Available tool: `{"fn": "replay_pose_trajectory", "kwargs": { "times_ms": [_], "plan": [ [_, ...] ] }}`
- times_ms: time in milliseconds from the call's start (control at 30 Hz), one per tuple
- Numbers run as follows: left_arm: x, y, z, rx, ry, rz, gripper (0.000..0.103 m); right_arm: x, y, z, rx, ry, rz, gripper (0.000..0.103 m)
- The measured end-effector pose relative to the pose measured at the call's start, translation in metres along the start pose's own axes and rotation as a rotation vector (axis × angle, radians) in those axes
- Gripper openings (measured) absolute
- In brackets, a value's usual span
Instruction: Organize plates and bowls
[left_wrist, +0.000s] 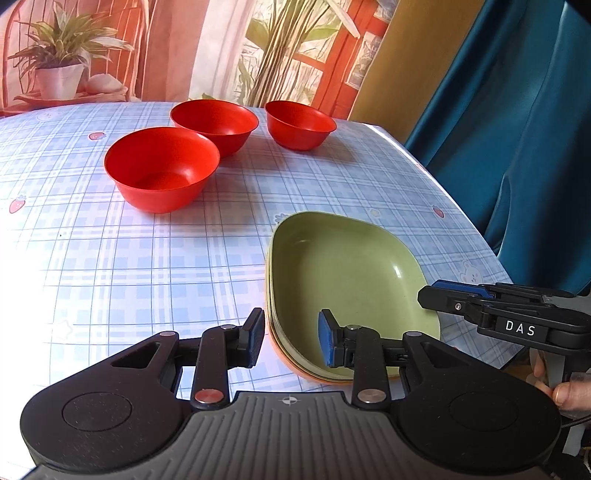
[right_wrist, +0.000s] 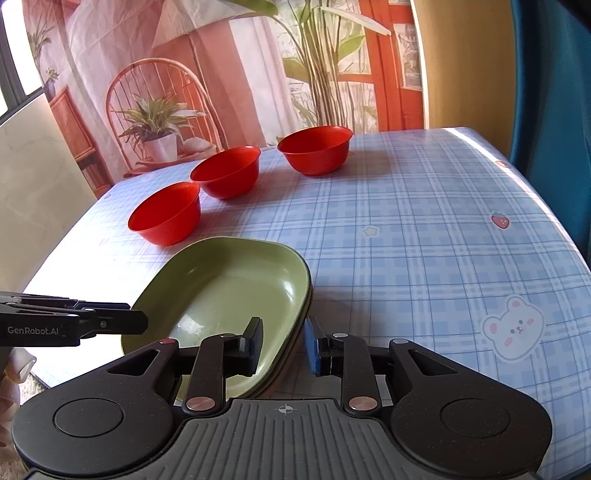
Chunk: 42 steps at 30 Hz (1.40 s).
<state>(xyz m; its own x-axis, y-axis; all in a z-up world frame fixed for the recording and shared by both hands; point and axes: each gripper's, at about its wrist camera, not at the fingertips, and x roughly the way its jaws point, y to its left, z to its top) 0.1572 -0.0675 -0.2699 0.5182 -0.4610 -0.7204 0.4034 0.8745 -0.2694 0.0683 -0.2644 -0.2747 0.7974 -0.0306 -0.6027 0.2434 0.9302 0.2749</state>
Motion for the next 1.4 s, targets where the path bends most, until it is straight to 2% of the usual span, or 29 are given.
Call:
{"fn": "replay_pose_trajectory", "kwargs": {
  "times_ms": [333, 733, 900, 1400],
  "plan": [
    [0.005, 0.002, -0.002, -0.018, 0.016, -0.008, 0.033, 0.004, -0.004, 0.0, 0.015, 0.008, -0.002, 0.026],
    [0.012, 0.005, -0.003, -0.05, 0.04, -0.038, 0.032, 0.014, -0.009, -0.004, 0.051, 0.044, 0.049, 0.03],
    [0.012, 0.003, -0.005, -0.048, 0.043, -0.039, 0.032, 0.017, -0.01, -0.004, 0.068, 0.051, 0.07, 0.025],
    [0.015, 0.003, -0.005, -0.045, 0.046, -0.058, 0.032, 0.025, -0.011, 0.008, 0.025, 0.013, 0.045, 0.022]
  ]
}}
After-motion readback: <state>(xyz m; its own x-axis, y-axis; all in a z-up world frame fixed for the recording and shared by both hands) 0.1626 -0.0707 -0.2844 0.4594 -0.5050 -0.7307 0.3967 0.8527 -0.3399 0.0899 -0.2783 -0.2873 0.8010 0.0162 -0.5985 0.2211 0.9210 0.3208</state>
